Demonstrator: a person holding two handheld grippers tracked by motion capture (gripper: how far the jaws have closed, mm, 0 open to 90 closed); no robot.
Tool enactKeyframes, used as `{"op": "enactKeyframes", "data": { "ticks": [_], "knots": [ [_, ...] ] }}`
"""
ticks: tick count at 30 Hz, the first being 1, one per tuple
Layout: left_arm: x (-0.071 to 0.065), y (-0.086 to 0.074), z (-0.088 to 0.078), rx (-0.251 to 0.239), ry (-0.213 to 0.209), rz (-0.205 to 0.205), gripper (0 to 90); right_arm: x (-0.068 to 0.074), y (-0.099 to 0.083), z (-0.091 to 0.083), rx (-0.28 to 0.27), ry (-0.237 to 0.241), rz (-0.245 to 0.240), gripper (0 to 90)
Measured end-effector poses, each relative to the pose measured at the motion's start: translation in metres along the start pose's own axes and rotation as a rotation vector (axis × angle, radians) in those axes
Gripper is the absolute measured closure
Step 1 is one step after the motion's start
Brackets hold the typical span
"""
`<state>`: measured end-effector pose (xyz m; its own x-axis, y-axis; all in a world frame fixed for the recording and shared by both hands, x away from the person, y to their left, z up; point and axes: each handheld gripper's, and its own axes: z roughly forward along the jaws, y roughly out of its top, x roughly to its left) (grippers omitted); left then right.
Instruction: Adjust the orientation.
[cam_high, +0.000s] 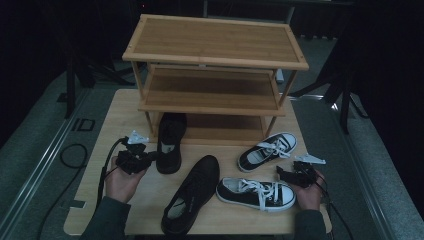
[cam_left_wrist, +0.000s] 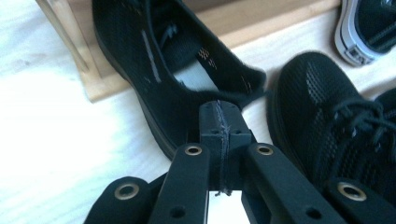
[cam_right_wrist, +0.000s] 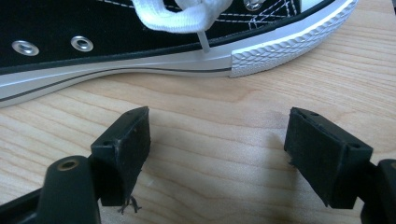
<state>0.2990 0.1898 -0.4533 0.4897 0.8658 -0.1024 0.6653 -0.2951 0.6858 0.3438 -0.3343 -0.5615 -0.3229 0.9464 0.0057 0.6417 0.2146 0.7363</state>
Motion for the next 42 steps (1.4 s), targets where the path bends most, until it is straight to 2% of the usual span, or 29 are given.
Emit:
{"op": "enactKeyframes", "data": {
  "ticks": [10, 23, 28, 33, 37, 42],
  "knots": [
    [-0.01, -0.017, 0.032, 0.104, -0.035, 0.028, 89.6, 0.0, 0.0, 0.0, 0.001, -0.001, -0.002, 22.6],
    [-0.013, -0.032, 0.06, 0.204, -0.025, 0.044, 89.5, 0.0, 0.0, 0.0, 0.0, 0.0, -0.001, 22.5],
    [-0.009, -0.033, 0.064, 0.202, -0.021, 0.021, 89.5, 0.0, 0.0, 0.0, 0.001, -0.001, -0.003, 22.5],
    [-0.006, -0.027, 0.062, 0.187, -0.044, 0.009, 89.5, 0.0, 0.0, 0.0, 0.001, -0.002, -0.003, 22.5],
    [-0.004, -0.016, 0.06, 0.157, -0.01, 0.003, 89.5, 0.0, 0.0, 0.0, 0.001, -0.003, -0.003, 22.6],
    [-0.001, -0.005, 0.059, 0.128, 0.008, -0.007, 89.5, 0.0, 0.0, 0.0, 0.001, -0.001, -0.002, 22.5]
  ]
}}
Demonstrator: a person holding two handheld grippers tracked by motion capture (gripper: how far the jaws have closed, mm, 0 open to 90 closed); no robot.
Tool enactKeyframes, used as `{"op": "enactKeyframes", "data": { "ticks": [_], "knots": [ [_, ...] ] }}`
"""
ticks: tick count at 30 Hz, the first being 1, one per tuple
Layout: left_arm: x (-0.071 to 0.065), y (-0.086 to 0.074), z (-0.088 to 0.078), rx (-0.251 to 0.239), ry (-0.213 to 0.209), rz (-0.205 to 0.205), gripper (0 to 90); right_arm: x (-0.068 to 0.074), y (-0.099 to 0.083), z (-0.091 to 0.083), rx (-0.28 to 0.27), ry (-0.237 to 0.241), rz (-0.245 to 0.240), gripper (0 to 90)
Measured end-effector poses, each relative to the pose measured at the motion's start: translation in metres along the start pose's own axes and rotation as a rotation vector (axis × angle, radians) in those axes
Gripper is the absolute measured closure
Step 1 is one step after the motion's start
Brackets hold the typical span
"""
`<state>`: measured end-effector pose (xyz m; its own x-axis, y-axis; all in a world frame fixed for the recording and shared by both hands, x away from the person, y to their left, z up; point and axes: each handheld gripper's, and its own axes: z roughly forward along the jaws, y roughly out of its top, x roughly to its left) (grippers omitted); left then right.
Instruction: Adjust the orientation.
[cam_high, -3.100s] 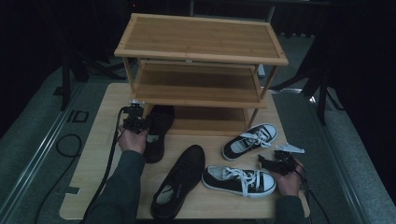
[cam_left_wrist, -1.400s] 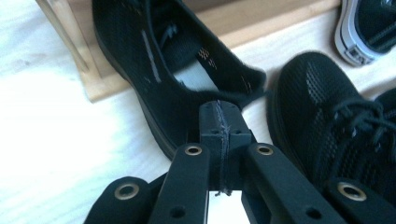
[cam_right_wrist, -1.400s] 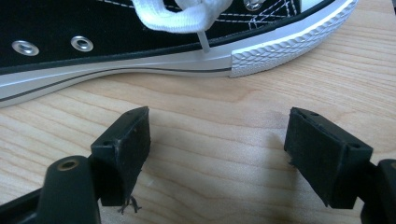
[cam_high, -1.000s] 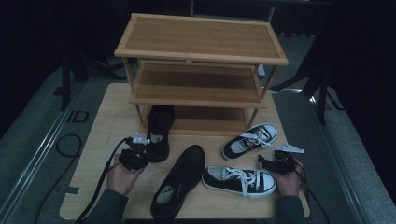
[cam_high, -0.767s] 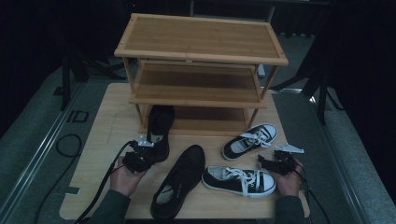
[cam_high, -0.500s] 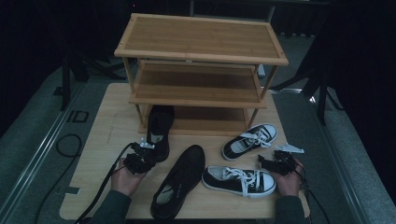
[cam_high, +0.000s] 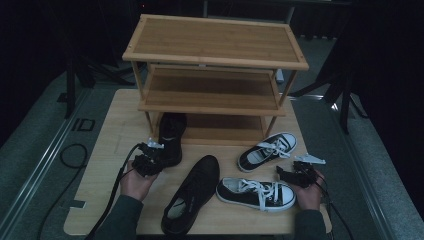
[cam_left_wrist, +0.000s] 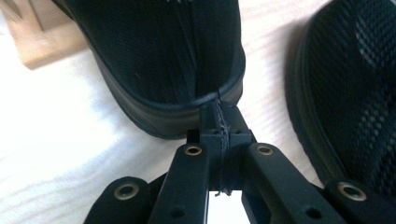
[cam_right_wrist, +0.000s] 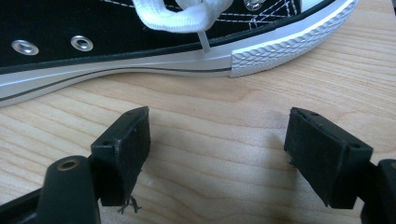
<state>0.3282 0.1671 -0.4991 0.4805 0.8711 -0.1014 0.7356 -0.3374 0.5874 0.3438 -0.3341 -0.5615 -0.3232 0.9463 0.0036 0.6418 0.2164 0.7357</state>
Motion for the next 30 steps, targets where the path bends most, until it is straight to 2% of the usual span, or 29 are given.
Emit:
{"op": "enactKeyframes", "data": {
  "ticks": [7, 12, 18, 20, 24, 29, 30],
  "knots": [
    [0.0, 0.006, 0.002, 0.003, 0.016, 0.007, 89.4, 0.0, 0.0, 0.0, 0.0, 0.0, 0.0, 22.5],
    [-0.009, 0.0, 0.01, 0.044, 0.003, 0.039, 89.4, 0.0, 0.0, 0.0, 0.0, 0.0, 0.0, 22.5],
    [-0.012, -0.005, 0.027, 0.112, -0.022, 0.048, 89.4, 0.0, 0.0, 0.0, 0.0, 0.0, 0.0, 22.5],
    [-0.013, -0.005, 0.029, 0.124, -0.019, 0.053, 89.4, 0.0, 0.0, 0.0, 0.0, 0.0, 0.0, 22.5],
    [-0.008, -0.005, 0.034, 0.136, -0.002, 0.04, 89.4, 0.0, 0.0, 0.0, 0.0, 0.0, 0.0, 22.5],
    [-0.001, -0.001, 0.033, 0.132, -0.018, 0.016, 89.5, 0.0, 0.0, 0.0, 0.0, 0.0, 0.0, 22.5],
    [0.0, 0.001, 0.033, 0.127, -0.001, 0.011, 89.5, 0.0, 0.0, 0.0, 0.0, 0.0, 0.0, 22.5]
  ]
}}
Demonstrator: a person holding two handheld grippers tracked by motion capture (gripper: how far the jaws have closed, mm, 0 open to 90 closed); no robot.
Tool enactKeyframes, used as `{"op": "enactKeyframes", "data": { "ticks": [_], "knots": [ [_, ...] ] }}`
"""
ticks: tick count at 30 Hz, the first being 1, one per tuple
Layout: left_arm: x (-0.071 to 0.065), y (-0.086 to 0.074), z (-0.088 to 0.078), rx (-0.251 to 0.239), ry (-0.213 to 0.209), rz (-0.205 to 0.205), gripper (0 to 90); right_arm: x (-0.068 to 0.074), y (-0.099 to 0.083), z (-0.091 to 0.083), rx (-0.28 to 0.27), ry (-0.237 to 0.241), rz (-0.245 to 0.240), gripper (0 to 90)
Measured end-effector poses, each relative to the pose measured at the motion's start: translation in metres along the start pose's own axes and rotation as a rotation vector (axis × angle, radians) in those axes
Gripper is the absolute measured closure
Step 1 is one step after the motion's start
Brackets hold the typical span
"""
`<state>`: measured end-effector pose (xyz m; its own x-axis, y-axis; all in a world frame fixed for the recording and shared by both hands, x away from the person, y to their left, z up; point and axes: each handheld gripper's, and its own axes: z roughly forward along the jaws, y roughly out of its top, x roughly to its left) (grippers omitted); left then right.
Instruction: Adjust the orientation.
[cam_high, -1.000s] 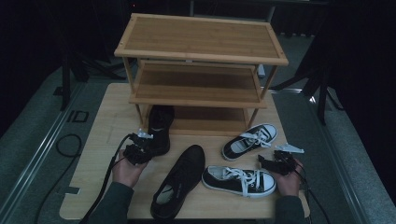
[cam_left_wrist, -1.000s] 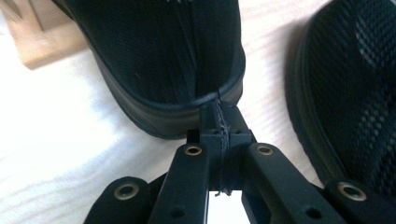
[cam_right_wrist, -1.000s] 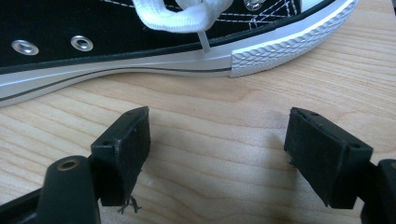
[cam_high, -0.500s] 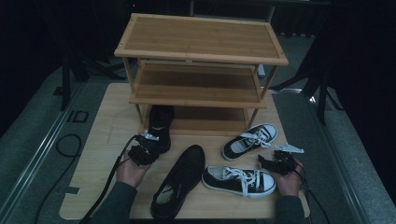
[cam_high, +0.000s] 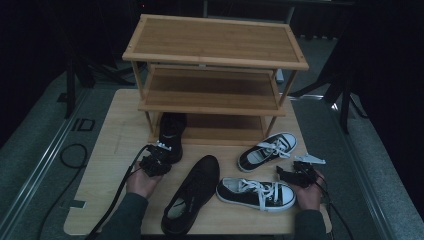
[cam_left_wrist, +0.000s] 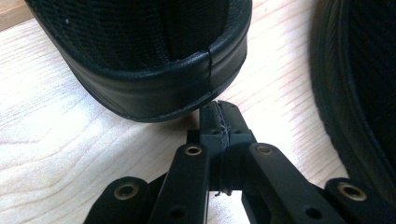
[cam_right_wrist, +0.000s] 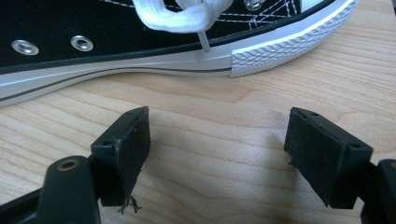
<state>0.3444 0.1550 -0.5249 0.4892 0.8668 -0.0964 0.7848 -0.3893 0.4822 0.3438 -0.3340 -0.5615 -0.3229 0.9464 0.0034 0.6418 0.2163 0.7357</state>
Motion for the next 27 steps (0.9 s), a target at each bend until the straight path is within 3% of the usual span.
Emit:
{"op": "enactKeyframes", "data": {
  "ticks": [12, 27],
  "knots": [
    [0.014, 0.021, 0.006, -0.026, 0.028, -0.058, 89.5, 0.0, 0.0, 0.0, 0.0, 0.0, 0.0, 22.5],
    [0.023, 0.04, 0.011, -0.034, 0.061, -0.058, 89.5, 0.0, 0.0, 0.0, 0.0, 0.0, 0.0, 22.5]
  ]
}}
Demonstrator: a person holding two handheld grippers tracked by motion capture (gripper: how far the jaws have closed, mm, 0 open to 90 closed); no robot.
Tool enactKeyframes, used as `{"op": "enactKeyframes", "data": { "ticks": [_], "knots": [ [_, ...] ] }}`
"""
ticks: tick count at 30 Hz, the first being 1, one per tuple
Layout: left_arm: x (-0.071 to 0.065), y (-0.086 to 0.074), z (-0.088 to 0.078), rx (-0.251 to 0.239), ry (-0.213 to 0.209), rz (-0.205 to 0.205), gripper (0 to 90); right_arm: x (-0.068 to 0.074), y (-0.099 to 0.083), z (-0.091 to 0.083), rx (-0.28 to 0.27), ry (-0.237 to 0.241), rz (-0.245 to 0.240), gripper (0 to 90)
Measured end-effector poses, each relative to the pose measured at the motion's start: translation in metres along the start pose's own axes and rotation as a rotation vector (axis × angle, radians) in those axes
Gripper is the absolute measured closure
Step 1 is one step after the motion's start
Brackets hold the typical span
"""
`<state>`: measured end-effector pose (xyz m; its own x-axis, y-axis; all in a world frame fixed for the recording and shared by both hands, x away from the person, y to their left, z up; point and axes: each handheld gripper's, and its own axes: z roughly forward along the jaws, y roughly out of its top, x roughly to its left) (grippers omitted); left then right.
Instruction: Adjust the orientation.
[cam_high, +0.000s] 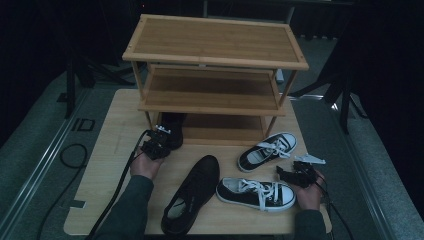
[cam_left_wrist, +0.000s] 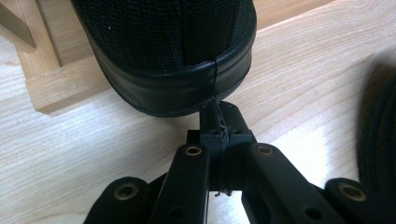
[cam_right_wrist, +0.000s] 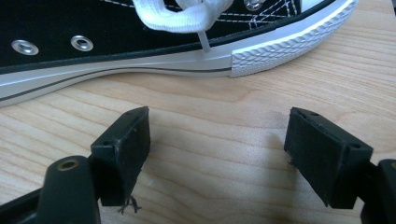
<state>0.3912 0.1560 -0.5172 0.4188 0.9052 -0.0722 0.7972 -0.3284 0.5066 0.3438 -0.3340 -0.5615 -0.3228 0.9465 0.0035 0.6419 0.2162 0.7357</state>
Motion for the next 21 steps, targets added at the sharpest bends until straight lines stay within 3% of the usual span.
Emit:
{"op": "enactKeyframes", "data": {
  "ticks": [7, 13, 21],
  "knots": [
    [0.003, 0.006, 0.005, -0.009, -0.007, -0.022, 89.5, 0.0, 0.0, 0.0, 0.0, 0.001, 0.0, 22.5],
    [0.004, 0.006, 0.004, -0.014, -0.016, -0.012, 87.6, 0.0, 0.0, 0.0, 0.0, 0.001, 0.001, 22.5],
    [0.001, 0.003, -0.028, -0.082, -0.075, 0.08, 72.9, -0.002, 0.001, 0.001, -0.003, 0.009, 0.002, 22.6]
  ]
}}
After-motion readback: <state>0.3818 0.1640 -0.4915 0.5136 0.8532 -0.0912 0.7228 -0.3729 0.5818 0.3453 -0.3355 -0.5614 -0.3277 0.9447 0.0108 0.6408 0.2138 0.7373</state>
